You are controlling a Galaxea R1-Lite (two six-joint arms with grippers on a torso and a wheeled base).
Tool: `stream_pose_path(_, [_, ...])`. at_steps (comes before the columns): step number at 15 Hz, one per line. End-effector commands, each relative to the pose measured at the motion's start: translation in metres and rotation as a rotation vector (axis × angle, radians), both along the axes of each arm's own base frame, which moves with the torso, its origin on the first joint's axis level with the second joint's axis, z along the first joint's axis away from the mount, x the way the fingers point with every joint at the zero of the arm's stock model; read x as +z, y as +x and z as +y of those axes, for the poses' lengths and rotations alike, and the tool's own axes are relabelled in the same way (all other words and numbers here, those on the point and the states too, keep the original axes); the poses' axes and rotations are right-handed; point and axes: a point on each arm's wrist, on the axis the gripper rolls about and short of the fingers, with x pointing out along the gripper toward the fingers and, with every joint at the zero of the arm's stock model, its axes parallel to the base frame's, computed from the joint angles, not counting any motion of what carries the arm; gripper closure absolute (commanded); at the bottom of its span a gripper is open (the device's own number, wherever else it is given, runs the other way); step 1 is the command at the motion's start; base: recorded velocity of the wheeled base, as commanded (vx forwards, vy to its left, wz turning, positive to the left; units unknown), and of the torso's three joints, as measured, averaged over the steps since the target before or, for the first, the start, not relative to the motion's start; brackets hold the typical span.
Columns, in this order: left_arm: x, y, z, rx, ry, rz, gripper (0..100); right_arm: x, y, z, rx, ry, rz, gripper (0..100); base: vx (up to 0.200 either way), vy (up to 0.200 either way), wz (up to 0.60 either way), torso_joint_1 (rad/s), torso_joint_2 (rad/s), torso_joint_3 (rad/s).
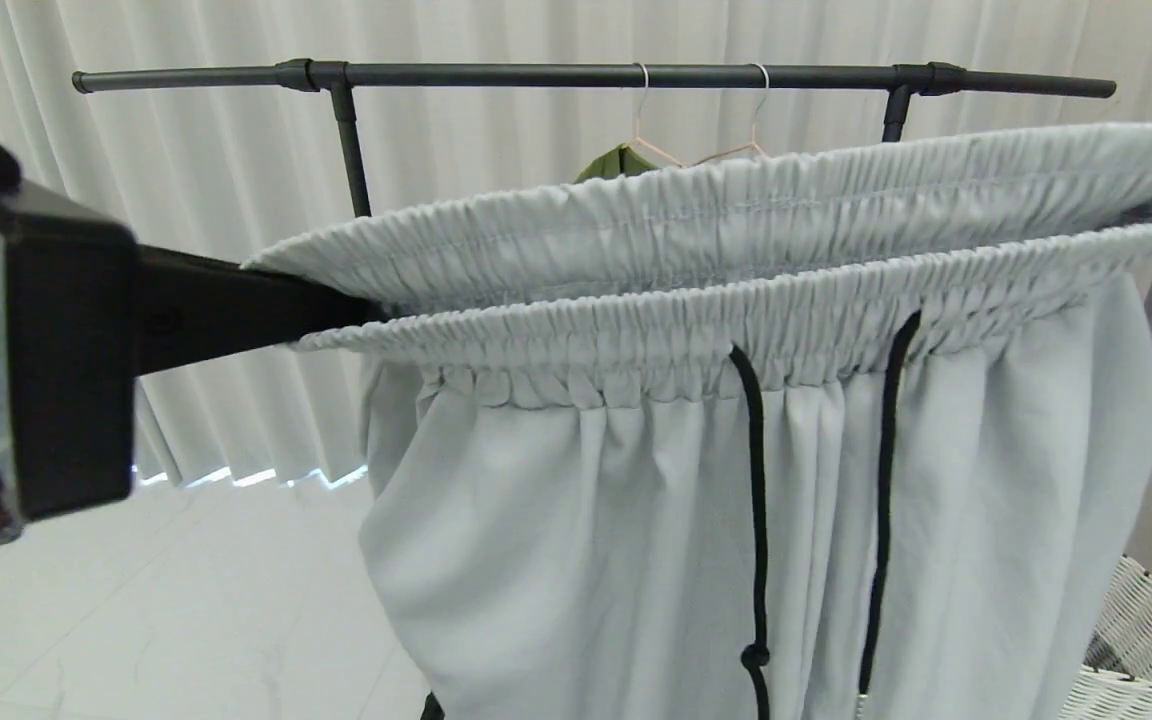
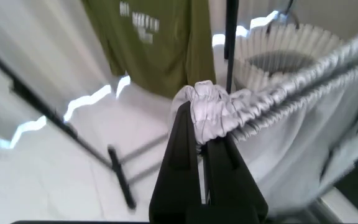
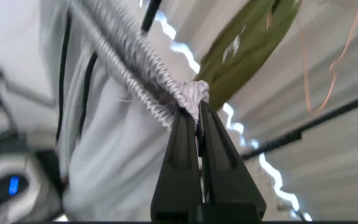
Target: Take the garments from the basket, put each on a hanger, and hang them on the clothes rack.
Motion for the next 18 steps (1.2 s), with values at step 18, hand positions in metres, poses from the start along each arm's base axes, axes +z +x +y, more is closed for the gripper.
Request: stream_pose_path(18, [0.004,-0.014,0.012,0.007,-0.023,-0.031,100,-0.024,0.015,0.006,-0.105,0.004,-0.015,100,0.0,0.0,0.0,0.0,0.0,0.0])
